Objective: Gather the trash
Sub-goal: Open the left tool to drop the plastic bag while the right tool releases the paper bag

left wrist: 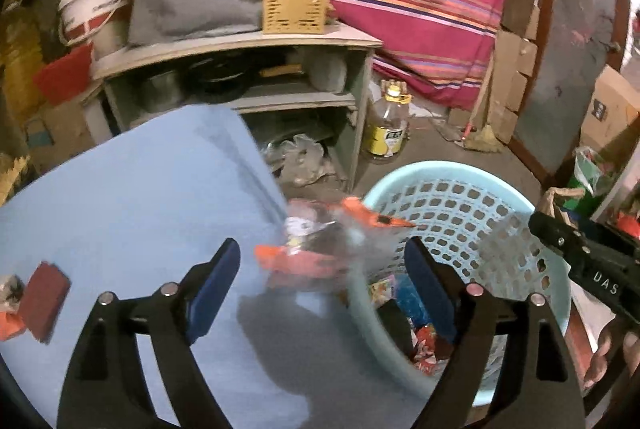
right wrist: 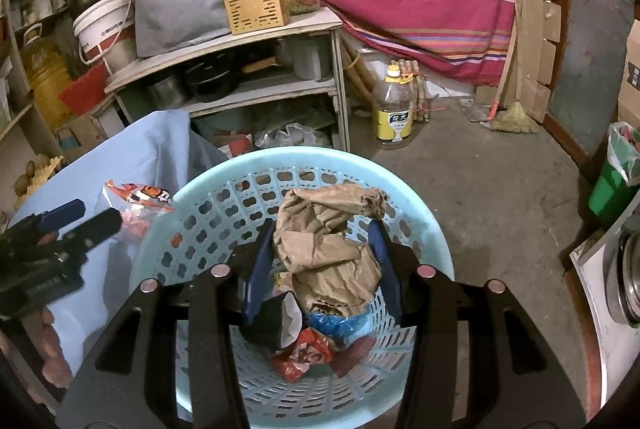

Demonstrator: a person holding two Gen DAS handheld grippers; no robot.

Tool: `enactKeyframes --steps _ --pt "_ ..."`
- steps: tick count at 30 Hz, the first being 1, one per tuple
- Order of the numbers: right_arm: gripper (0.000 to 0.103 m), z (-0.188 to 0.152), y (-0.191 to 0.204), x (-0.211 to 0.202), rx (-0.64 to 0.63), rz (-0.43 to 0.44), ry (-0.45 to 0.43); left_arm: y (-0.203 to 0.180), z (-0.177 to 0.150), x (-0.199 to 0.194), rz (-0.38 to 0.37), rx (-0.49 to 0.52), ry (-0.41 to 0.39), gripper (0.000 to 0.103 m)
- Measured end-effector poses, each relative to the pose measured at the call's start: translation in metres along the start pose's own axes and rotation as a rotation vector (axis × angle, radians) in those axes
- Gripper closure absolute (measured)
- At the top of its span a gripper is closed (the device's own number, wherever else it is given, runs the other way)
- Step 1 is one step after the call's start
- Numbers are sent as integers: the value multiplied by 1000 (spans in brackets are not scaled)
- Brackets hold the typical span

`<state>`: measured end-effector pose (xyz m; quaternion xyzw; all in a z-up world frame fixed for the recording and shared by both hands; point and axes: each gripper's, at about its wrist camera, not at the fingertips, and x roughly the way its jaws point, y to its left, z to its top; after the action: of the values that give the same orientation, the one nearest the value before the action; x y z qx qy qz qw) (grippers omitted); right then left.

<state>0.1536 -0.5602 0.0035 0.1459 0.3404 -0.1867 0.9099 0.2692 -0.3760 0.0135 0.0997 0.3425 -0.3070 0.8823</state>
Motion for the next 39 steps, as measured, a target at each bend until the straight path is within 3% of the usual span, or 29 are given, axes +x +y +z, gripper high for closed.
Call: enactKeyframes --steps 4,11,12,16,21,24,31,39 --pt "55 0 -7 0 15 2 2 -11 6 6 43 68 -31 20" --pt "55 -1 -10 -2 22 7 2 -8 8 31 -13 136 15 22" --pt "55 -1 -10 -2 22 7 1 -10 6 32 -20 142 16 27" --pt "55 -1 -10 -2 23 15 -2 -15 2 35 -77 169 37 77" --pt "55 -1 -6 -2 17 22 -1 -12 0 28 -94 163 40 83" --pt "55 -1 -4 -4 13 26 -3 -4 5 15 -77 129 13 84" --pt "55 2 -5 -12 17 23 -21 -17 26 -38 -134 91 -73 83" --pt "55 -2 -27 -21 46 -5 -30 -53 25 -22 -233 24 -14 80"
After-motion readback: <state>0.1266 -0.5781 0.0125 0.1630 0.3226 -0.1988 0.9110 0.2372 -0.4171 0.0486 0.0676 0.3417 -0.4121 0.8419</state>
